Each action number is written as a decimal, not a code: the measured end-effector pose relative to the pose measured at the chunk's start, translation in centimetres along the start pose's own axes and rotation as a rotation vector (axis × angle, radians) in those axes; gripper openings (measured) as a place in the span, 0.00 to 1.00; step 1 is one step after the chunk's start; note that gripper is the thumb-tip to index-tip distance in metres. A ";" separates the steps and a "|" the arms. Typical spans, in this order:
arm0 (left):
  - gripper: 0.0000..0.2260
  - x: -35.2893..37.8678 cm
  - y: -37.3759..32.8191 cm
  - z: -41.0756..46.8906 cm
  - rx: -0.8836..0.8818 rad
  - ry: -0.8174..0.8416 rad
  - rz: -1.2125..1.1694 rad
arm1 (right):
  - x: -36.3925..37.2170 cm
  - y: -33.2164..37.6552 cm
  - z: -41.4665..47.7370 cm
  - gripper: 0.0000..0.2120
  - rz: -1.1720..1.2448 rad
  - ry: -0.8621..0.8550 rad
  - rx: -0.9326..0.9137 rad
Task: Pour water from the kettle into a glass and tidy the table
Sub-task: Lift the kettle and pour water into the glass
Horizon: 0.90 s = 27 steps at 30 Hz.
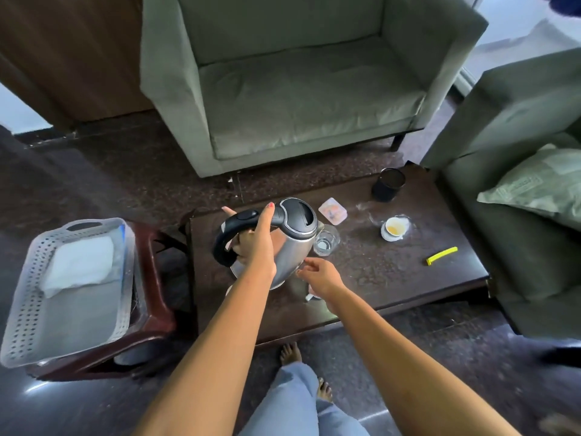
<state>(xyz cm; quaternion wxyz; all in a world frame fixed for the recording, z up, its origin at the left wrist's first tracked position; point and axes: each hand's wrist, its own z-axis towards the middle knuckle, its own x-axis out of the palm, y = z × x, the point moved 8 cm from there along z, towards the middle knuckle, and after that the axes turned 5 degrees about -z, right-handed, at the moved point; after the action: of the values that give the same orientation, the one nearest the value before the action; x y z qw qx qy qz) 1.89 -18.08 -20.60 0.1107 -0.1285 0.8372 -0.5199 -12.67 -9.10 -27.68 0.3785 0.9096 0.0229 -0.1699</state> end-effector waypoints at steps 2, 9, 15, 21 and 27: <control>0.45 1.0 0.6 1.0 -0.003 -0.011 0.078 | 0.0 -0.1 1.3 0.10 0.016 0.008 0.018; 0.45 4.1 3.0 4.3 0.086 -0.039 0.210 | 0.0 -1.2 6.9 0.10 0.067 -0.047 0.081; 0.46 6.5 5.7 4.9 0.030 -0.045 0.383 | -1.2 -3.2 9.3 0.13 0.065 -0.133 0.143; 0.45 7.5 7.8 4.7 0.021 -0.133 0.465 | -2.5 -6.1 11.0 0.12 0.161 -0.175 0.219; 0.44 8.0 10.4 5.3 -0.030 -0.211 0.478 | -3.0 -7.0 12.2 0.11 0.239 -0.110 0.228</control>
<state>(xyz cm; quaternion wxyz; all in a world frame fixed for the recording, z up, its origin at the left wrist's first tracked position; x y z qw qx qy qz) -4.96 -20.77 -32.66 0.3154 0.0180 0.8351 -0.4503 -20.28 -12.35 -39.52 0.2911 0.9322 -0.1255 -0.1746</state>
